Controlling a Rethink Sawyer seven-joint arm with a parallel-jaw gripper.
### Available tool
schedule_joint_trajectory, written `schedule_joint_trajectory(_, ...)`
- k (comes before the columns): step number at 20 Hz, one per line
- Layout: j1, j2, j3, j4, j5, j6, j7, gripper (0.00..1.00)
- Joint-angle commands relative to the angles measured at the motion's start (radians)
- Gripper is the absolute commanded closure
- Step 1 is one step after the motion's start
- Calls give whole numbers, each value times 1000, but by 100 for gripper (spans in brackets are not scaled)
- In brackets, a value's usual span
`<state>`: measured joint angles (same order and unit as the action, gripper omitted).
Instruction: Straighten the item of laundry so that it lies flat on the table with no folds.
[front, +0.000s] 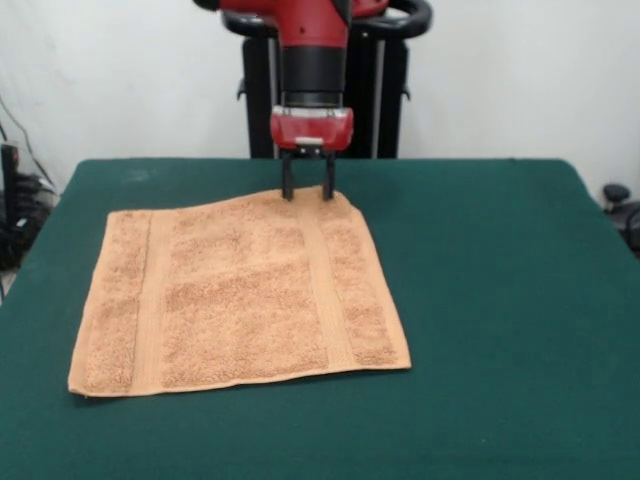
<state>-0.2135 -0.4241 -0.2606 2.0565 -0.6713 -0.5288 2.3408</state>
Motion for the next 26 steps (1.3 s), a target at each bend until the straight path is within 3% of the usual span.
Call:
schedule_joint_trajectory(1, -109, -287, 268, 99, -54, 405, 34, 0)
schedule_joint_trajectory(9, -130, -320, 309, 113, -26, 430, 30, 0)
schedule_joint_trajectory(16, -42, -176, 196, 2, 20, 253, 77, 0)
schedule_joint_trajectory(20, 44, -113, 104, -94, 123, 128, 77, 0)
schedule_joint_trajectory(26, 150, -12, -29, -146, 334, -19, 69, 0)
